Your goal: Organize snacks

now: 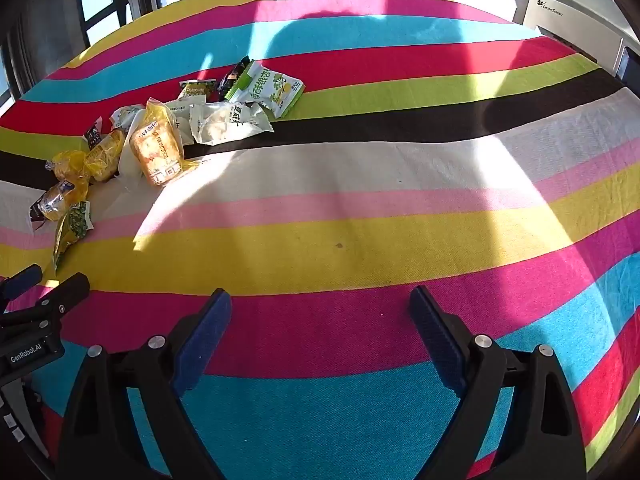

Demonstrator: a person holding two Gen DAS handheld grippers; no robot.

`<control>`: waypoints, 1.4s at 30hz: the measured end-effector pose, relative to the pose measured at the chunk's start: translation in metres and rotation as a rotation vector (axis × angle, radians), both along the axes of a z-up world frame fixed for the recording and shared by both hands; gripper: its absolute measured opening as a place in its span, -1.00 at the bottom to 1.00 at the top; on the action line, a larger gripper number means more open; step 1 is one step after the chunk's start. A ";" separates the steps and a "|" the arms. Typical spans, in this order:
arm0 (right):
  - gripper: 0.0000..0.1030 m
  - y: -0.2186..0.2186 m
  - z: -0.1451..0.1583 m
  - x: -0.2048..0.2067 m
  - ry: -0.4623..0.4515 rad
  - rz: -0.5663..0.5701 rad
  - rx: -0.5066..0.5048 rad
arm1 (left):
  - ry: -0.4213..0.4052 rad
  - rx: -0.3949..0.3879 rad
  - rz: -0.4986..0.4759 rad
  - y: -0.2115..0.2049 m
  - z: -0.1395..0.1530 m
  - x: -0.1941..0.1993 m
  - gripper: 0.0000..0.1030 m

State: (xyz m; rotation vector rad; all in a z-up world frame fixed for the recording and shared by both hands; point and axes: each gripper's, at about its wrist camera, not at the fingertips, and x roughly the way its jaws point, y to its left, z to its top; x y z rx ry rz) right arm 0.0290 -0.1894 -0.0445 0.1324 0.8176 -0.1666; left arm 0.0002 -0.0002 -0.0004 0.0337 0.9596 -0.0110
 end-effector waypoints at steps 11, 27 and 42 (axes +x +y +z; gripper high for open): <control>0.69 -0.002 0.001 0.003 0.007 0.000 0.001 | -0.005 -0.002 0.000 -0.002 0.001 0.001 0.97; 0.69 -0.005 0.004 0.007 0.006 0.001 0.000 | -0.007 -0.004 -0.001 -0.001 0.002 0.000 0.97; 0.70 -0.006 0.006 0.008 0.005 0.002 0.002 | -0.007 -0.005 -0.001 -0.002 0.002 0.000 0.97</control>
